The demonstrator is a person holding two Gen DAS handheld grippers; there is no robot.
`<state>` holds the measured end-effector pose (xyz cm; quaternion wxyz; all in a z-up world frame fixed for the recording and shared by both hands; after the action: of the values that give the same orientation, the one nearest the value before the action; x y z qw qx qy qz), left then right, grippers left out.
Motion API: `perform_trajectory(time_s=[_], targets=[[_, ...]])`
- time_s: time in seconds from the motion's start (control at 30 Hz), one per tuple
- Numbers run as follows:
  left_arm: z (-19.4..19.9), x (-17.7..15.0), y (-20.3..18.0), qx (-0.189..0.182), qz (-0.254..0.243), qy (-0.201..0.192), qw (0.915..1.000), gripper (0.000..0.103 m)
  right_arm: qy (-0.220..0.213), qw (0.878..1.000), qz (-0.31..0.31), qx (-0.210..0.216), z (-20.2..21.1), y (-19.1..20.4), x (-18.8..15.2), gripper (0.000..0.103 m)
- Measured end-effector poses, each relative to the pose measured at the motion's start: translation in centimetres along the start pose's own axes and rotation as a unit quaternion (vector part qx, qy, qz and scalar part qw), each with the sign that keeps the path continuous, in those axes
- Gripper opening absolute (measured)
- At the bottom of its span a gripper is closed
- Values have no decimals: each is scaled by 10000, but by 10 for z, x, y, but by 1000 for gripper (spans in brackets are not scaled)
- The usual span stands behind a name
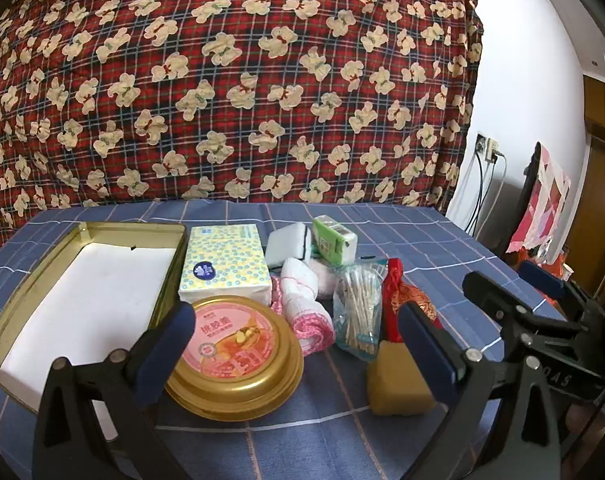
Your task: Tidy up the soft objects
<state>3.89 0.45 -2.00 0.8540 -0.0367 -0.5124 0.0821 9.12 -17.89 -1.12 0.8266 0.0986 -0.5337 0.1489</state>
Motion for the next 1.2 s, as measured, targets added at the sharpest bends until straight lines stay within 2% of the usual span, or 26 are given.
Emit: perform_trajectory(time_s=[1.2], targets=[[-1, -1, 0, 6, -11, -9, 10000, 102, 41, 10000, -15, 16, -3, -1, -4, 102]])
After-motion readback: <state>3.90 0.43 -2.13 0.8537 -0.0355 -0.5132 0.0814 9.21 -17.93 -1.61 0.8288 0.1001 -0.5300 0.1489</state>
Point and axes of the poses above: each gripper's, at about its wrist camera, not at the fingertips, and z roughly against the way its jaws point, y to its left, x to its top, the point moved 5 cm from there along -z, roughly the way its jaws point, and after that the axes turned 1 degree about y, right-handed, at the moved point
